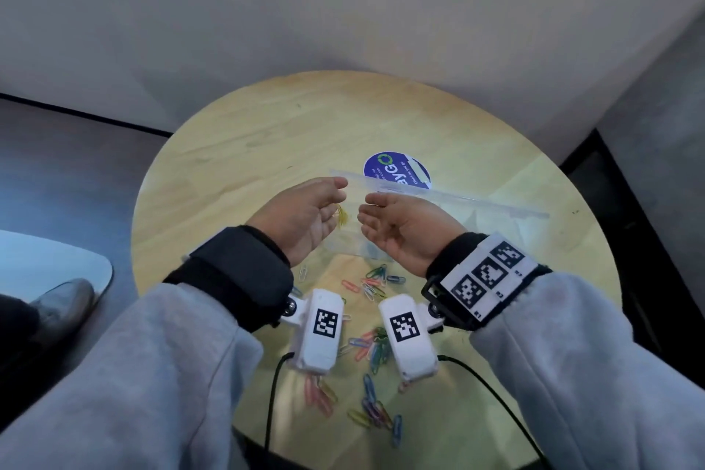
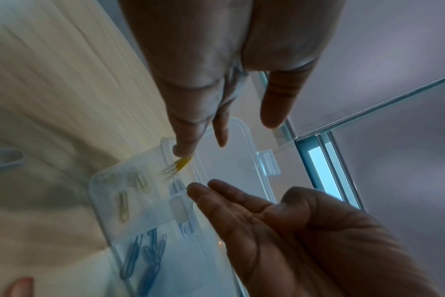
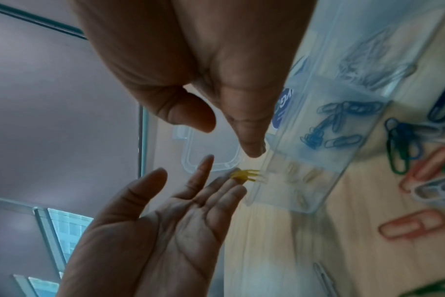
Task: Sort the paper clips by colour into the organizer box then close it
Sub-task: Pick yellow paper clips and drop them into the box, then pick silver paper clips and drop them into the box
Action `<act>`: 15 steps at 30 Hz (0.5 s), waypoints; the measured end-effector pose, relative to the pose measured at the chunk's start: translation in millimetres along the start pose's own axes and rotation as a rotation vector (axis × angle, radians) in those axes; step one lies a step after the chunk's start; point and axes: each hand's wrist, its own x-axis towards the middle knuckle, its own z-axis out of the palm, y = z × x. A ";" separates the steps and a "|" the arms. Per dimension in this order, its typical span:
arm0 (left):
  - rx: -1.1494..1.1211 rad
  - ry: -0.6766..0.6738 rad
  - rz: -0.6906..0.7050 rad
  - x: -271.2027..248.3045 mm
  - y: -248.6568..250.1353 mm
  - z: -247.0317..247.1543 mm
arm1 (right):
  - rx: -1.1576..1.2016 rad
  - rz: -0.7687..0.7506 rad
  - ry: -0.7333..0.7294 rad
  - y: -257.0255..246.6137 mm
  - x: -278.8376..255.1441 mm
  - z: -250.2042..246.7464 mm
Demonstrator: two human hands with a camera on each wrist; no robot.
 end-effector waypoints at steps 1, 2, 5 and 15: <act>0.005 -0.006 -0.011 -1.6 -0.2 1.1 | -0.046 -0.006 -0.002 -0.3 -1.7 -3.2; 0.015 -0.005 -0.017 -3.3 -0.4 1.3 | -0.099 -0.013 -0.003 -0.8 -4.2 -7.2; 0.083 0.018 -0.002 -10.4 3.9 -4.8 | -0.283 -0.039 -0.016 -1.0 -14.5 -19.0; 1.183 0.167 -0.025 -40.5 -6.4 -64.1 | -1.396 -0.098 -0.057 33.9 -49.8 -35.6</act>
